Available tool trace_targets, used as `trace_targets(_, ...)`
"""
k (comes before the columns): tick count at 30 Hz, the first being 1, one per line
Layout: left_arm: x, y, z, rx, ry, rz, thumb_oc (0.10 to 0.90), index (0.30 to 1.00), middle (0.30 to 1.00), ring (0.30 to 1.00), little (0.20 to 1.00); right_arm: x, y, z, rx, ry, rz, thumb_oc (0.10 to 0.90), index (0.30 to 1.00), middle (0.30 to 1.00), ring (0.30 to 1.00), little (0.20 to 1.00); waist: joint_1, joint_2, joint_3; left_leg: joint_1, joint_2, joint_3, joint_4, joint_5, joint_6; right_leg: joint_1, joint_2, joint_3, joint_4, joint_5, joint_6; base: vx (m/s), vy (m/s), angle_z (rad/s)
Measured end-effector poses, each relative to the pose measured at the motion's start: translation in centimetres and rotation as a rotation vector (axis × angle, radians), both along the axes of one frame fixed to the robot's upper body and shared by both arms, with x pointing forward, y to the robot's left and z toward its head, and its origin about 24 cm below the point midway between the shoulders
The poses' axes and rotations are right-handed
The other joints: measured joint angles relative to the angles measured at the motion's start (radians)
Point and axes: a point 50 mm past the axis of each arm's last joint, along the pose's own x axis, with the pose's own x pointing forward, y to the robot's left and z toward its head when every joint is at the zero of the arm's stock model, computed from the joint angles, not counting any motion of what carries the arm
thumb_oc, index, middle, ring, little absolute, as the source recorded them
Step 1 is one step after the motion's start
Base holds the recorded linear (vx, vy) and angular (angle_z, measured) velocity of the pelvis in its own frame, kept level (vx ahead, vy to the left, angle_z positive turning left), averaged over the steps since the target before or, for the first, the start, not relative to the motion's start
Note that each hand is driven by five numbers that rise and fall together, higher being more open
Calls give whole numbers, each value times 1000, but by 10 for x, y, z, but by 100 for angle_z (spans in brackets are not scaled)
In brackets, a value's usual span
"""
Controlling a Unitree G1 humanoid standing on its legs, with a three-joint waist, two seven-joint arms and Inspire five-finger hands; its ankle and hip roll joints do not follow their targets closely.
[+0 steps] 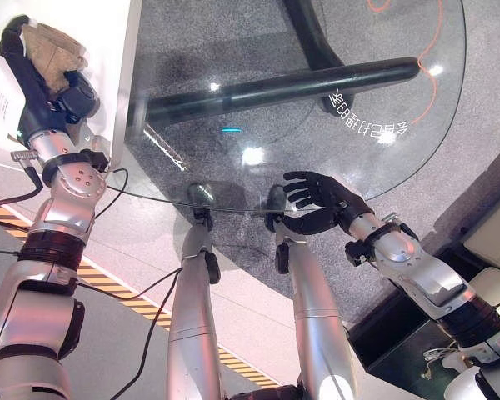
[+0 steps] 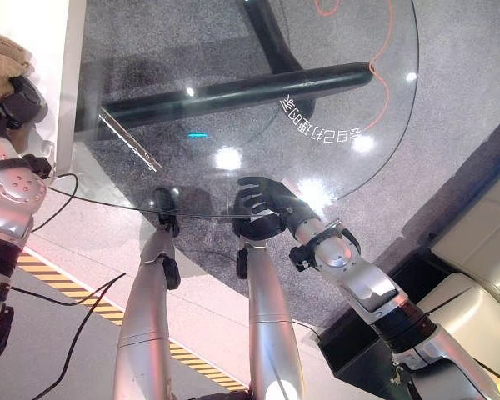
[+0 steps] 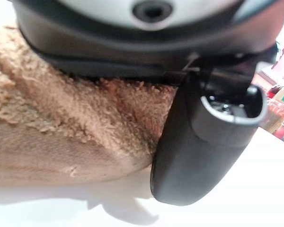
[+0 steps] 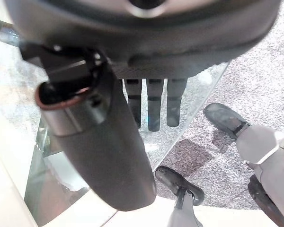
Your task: Wipe the table with a cloth and put it in the basket.
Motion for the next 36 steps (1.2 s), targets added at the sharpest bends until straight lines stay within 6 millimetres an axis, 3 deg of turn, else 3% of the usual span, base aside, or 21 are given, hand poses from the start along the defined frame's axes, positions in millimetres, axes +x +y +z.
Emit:
trace_targets(8, 1, 2, -2, 3, 36, 8, 800, 900, 900, 900, 900, 0, 4, -4, 9, 13, 8, 800, 900, 900, 900, 900, -5, -4, 0, 13, 0, 0, 9, 2, 3, 16, 0, 0, 2, 4, 0, 0, 0, 0)
trace_targets(19, 0, 7, -27, 13, 151, 4, 800, 900, 900, 900, 900, -4, 10, -16, 28, 62, 19, 800, 900, 900, 900, 900, 0, -4, 0, 92, -1, 1, -24, 9, -2, 83, 0, 1, -10, 5, -1, -10, -11, 0)
trace_targets(26, -8, 12, -47, -16, 210, -28, 800, 900, 900, 900, 900, -8, 6, -25, 2, 72, -4, 800, 900, 900, 900, 900, 27, -3, 0, 155, -2, 5, -66, 30, -9, 127, -2, 1, -12, 0, -5, -61, -28, 1)
trace_targets(36, -21, 29, -59, -101, 215, -10, 800, 900, 900, 900, 900, -14, -1, -35, -1, 110, -9, 800, 900, 900, 900, 900, 58, -3, 1, 290, -7, 5, -141, 47, -24, 239, -7, -9, -34, -5, -7, -27, -20, 2)
